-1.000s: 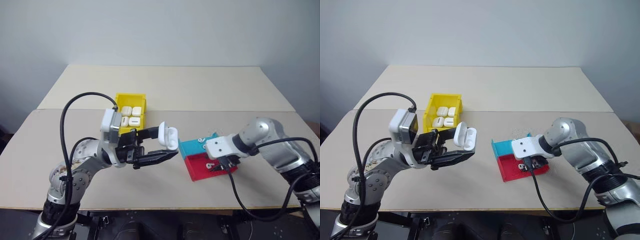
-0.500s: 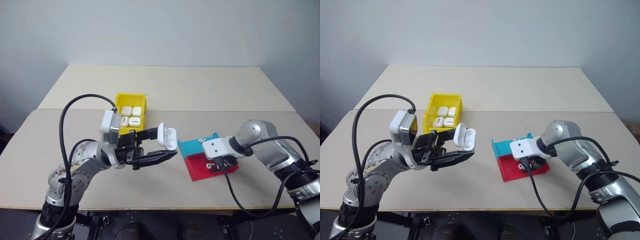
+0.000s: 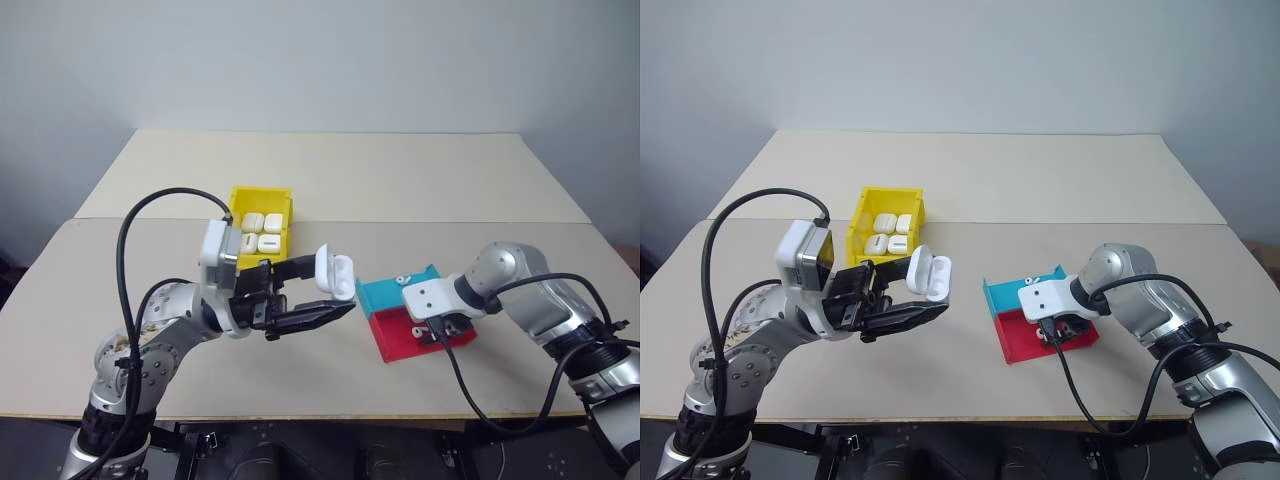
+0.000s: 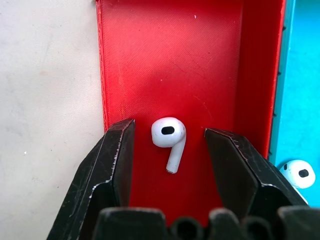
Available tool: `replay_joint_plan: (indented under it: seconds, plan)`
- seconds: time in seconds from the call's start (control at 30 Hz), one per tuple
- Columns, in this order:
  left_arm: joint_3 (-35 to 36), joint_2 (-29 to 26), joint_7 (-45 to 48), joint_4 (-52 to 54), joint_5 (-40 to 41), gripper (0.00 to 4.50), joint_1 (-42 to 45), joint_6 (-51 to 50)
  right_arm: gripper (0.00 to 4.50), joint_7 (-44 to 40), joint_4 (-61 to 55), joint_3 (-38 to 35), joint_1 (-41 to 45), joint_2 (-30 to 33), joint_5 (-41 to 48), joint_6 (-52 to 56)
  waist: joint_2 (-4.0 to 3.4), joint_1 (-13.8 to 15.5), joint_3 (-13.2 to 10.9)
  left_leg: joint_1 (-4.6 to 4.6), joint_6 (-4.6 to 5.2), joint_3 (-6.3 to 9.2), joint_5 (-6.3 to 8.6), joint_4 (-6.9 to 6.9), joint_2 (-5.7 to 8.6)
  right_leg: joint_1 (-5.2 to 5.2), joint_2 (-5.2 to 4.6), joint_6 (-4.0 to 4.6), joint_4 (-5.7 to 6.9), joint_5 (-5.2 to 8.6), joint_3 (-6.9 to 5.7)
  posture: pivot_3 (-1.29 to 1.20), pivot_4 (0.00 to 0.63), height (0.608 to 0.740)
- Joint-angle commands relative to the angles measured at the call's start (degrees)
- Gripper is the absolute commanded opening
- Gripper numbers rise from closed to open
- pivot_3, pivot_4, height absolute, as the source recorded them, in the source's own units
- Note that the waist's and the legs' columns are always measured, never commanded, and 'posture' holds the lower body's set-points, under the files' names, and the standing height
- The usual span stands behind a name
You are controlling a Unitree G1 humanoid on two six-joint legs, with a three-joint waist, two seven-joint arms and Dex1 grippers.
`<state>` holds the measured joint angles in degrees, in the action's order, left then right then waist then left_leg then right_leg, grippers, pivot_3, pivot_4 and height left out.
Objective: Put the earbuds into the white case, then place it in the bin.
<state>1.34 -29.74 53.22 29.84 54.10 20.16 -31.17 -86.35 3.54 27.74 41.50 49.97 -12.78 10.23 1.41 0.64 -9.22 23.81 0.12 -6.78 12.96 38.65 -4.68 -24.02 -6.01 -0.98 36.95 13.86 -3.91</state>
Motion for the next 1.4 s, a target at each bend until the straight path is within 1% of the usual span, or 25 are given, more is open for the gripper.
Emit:
replay_joint_plan:
  seconds: [0.03,0.07,0.17,0.3,0.33,0.57,0.67,0.77,0.87,0.9,0.93,1.0,1.07,1.17,1.2,1.3,1.4]
  plan:
    - [1.2,-0.4,-0.1,2.4,1.0,2.78,0.0,0.6,2.64,-0.4,0.0,-0.2,-0.2,0.5,-0.8,-0.8,0.0,0.0,0.0,0.0,0.0,0.0,0.0,0.0,0.0,0.0,0.0,0.0,0.0,0.0,0.0,0.0,0.15,0.74]
    - [1.3,-0.4,0.0,2.5,1.0,2.78,-0.1,0.6,2.64,-0.4,0.0,-0.2,-0.2,0.5,-0.8,-0.8,0.0,0.0,0.0,0.0,0.0,0.0,0.0,0.0,0.0,0.0,0.0,0.0,0.0,0.0,0.0,0.0,0.15,0.74]
    - [1.3,-0.5,0.0,2.4,1.0,2.78,0.0,0.6,2.09,-0.4,0.0,-0.1,-0.4,0.5,-0.9,-1.0,0.0,0.0,0.0,-0.01,0.0,0.0,0.0,0.0,0.0,0.0,0.0,0.0,0.0,0.0,0.0,0.0,0.15,0.74]
    - [1.4,-0.5,0.0,2.4,1.1,2.78,0.0,0.6,0.78,-0.4,-0.1,0.0,-0.7,0.5,-1.1,-1.1,0.0,0.0,0.0,-0.01,0.0,0.0,0.0,0.0,0.0,0.0,0.0,0.0,0.0,0.0,0.0,0.0,0.15,0.74]
    - [1.4,-0.5,0.0,2.4,1.1,2.78,0.0,0.6,0.63,-0.4,-0.2,0.0,-0.8,0.5,-1.1,-1.1,0.0,0.0,0.0,-0.01,0.0,0.01,0.0,0.0,0.0,0.02,0.0,0.0,0.0,0.0,-0.01,0.0,0.15,0.74]
    - [1.4,-0.7,0.2,2.0,1.2,2.78,0.3,0.5,0.63,-0.1,-0.9,-0.6,-1.4,0.2,-0.6,1.0,0.0,0.0,0.0,-0.03,0.01,0.01,0.0,0.02,0.0,0.04,0.0,0.0,0.0,0.0,-0.01,0.0,0.15,0.74]
    - [1.3,-0.7,0.6,1.5,1.2,2.78,0.7,0.5,0.63,-0.1,-2.6,-3.4,-1.3,0.1,2.2,5.3,0.0,0.0,0.0,-0.03,0.0,0.01,0.0,0.02,0.0,0.04,0.0,0.0,0.0,0.0,-0.02,0.0,0.15,0.74]
    - [1.4,-0.9,1.2,0.9,1.2,2.78,1.3,0.5,0.63,-1.0,-6.4,-8.5,-1.4,0.8,8.3,12.6,-0.01,0.0,0.0,0.0,0.0,0.01,0.0,0.0,0.0,0.0,0.0,0.0,0.0,0.0,-0.01,0.0,0.15,0.74]
    - [1.2,-1.0,2.5,-0.5,0.9,2.78,2.3,0.7,0.63,-1.5,-11.9,-18.4,-1.3,0.0,21.4,25.3,-0.01,0.0,0.0,0.03,0.0,0.01,0.0,0.0,0.0,-0.04,0.0,0.01,0.01,-0.01,-0.01,0.0,0.15,0.74]
    - [1.2,-1.1,3.0,-1.1,0.8,2.78,2.8,0.6,0.63,-0.6,-13.6,-22.8,-1.3,-1.0,26.6,29.3,-0.01,0.0,0.0,0.04,0.02,0.02,0.01,0.0,0.0,-0.04,0.0,0.01,0.01,-0.01,-0.01,0.0,0.15,0.74]
    - [1.0,-1.3,3.7,-1.7,0.7,2.78,3.4,0.4,0.63,1.3,-15.3,-26.8,-1.6,-2.2,30.6,32.1,-0.01,0.1,0.0,0.04,0.03,0.05,0.02,0.0,0.0,-0.02,0.0,0.02,0.01,-0.01,-0.03,0.0,0.15,0.74]
    - [0.1,-0.9,4.4,-3.7,0.2,2.78,5.7,0.2,0.63,8.9,-18.7,-37.2,-2.3,-7.6,38.8,37.3,-0.01,0.1,0.0,0.02,0.19,0.07,0.11,0.0,0.0,0.01,0.0,0.02,0.0,-0.01,-0.04,0.0,0.15,0.74]
    - [-0.7,-0.5,5.0,-5.4,-0.3,2.78,7.5,0.1,0.63,14.7,-21.3,-43.8,-2.4,-11.6,44.7,40.7,-0.01,0.1,0.0,0.02,0.2,0.08,0.12,0.01,-0.01,0.02,0.01,0.03,0.02,-0.02,-0.05,0.0,0.15,0.74]
    - [-1.6,-0.2,5.9,-7.2,-1.0,2.78,9.1,0.0,0.63,22.6,-24.4,-49.8,-1.7,-15.6,53.2,46.1,-0.02,0.1,0.0,0.03,0.2,0.07,0.12,-0.02,0.0,0.01,0.0,0.02,0.02,-0.01,-0.04,0.0,0.15,0.74]
    - [-2.2,0.1,6.2,-7.9,-1.7,2.78,9.8,0.2,0.63,26.5,-25.9,-52.0,-1.2,-17.9,57.8,48.4,-0.02,0.1,0.0,0.03,0.19,0.06,0.12,-0.03,0.0,0.01,0.0,0.02,0.01,-0.01,-0.04,0.0,0.15,0.74]
    - [-2.9,1.0,7.2,-9.5,-3.2,2.78,10.9,1.0,0.63,34.6,-30.1,-54.1,-1.4,-21.9,66.5,50.9,-0.03,0.0,0.0,0.04,0.2,0.04,0.11,-0.04,0.01,-0.02,0.0,0.02,0.03,-0.02,-0.02,0.0,0.15,0.74]
    - [-3.5,2.6,6.9,-11.0,-4.4,2.78,12.5,1.3,0.63,41.1,-35.0,-51.1,-3.8,-24.9,69.6,49.8,-0.03,0.0,0.0,0.04,0.21,0.04,0.12,-0.05,0.0,-0.04,0.01,0.03,0.06,-0.02,-0.01,0.0,0.15,0.74]
